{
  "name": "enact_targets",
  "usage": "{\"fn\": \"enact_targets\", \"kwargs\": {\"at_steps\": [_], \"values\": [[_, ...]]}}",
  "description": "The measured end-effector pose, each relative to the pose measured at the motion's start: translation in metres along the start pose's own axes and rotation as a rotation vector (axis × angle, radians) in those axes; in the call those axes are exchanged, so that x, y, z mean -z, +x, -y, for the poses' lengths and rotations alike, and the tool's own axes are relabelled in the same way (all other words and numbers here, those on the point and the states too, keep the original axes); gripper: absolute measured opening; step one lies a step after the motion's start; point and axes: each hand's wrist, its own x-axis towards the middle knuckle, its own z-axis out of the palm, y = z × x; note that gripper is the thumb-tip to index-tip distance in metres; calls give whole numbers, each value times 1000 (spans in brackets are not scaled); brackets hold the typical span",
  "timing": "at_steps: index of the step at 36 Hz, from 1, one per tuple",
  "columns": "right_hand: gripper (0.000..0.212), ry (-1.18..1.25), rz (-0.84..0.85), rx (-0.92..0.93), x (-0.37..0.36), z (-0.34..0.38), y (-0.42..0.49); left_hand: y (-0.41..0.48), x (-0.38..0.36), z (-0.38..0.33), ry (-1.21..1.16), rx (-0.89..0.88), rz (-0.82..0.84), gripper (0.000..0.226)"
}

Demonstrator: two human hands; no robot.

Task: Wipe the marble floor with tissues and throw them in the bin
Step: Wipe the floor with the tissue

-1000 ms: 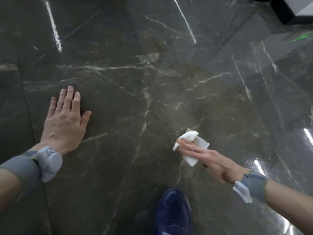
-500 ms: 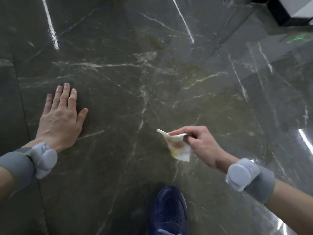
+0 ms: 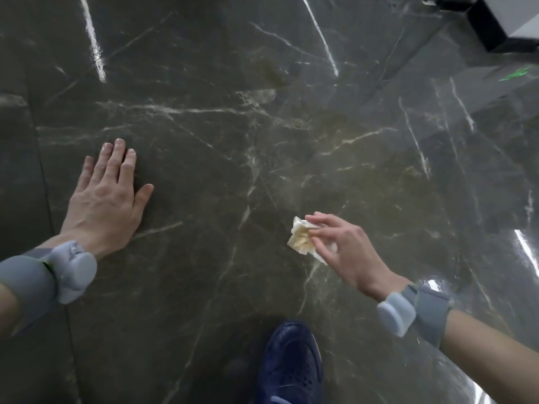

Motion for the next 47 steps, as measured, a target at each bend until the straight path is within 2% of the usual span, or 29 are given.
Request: {"fn": "enact_targets", "kwargs": {"at_steps": [2, 4, 8, 12, 17, 24, 28, 33, 38, 42, 47], "values": [[31, -170, 83, 151, -5, -2, -9, 0, -1, -1, -3, 4, -5, 72], [46, -269, 142, 206, -11, -4, -19, 0, -2, -1, 1, 4, -10, 72], [63, -215, 271, 150, -24, -4, -42, 0, -3, 0, 1, 5, -15, 71], [74, -134, 367, 212, -27, -4, -54, -1, -2, -1, -3, 5, -11, 71], [115, -183, 534, 386, -18, -12, -61, -1, -1, -2, -1, 12, 15, 71], [94, -301, 657, 608, -10, -26, -51, 0, 3, -2, -2, 18, 22, 71], [87, -368, 552, 586, -3, -41, -41, 0, 5, -2, -5, 9, 29, 70], [74, -226, 369, 163, 22, -71, -27, -1, 6, 3, -3, -14, 31, 70], [63, -236, 264, 21, 17, -82, -19, -1, 2, -1, -8, 4, 12, 71], [76, -182, 180, -31, -10, -60, -24, 0, -1, -5, -18, 21, 0, 71], [102, -43, 253, 128, -34, -9, -17, 0, -1, -7, -30, 35, -1, 70]]}}
